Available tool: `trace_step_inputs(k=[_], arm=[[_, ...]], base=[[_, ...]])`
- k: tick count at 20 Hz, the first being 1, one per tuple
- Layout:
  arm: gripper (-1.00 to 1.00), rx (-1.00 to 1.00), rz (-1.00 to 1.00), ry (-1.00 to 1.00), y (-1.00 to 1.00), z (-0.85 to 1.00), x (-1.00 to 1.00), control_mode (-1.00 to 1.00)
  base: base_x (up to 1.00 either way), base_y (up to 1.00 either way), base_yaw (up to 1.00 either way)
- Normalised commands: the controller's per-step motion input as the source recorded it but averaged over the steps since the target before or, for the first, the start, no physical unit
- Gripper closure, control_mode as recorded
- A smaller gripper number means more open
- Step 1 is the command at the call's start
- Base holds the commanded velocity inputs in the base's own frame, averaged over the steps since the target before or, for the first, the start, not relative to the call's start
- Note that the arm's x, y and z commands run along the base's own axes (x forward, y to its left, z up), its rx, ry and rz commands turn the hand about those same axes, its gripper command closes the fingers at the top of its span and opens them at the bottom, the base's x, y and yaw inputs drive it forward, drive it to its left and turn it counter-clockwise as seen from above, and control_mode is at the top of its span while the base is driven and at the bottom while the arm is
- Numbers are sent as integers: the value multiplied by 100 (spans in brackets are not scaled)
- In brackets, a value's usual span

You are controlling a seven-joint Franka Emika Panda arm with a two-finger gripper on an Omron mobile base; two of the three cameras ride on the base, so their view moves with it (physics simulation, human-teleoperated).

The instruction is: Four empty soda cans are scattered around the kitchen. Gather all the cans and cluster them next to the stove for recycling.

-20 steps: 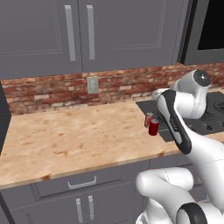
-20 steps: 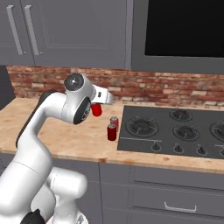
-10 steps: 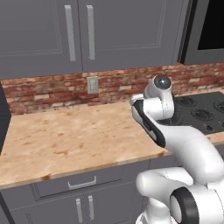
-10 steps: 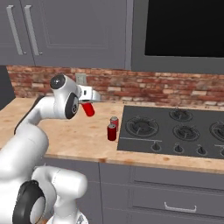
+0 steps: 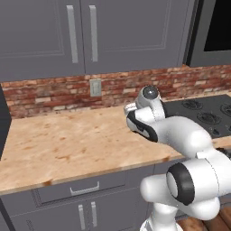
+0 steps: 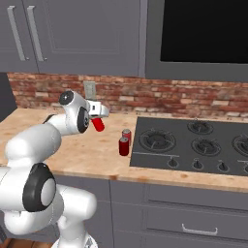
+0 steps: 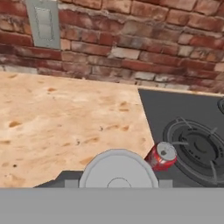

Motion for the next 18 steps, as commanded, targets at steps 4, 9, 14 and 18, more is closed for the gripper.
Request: trace_step_inputs(k=[4, 9, 14, 18], arm=[[100, 2, 0, 0, -8, -42, 37, -100], [100, 1, -2, 1, -13, -29, 5, -100], [100, 0, -9, 4, -14, -2, 0, -100], [100, 0, -10, 2, -14, -1, 0, -100]], base=[[0, 0, 0], [0, 0, 0], [0, 0, 0], [0, 0, 0]])
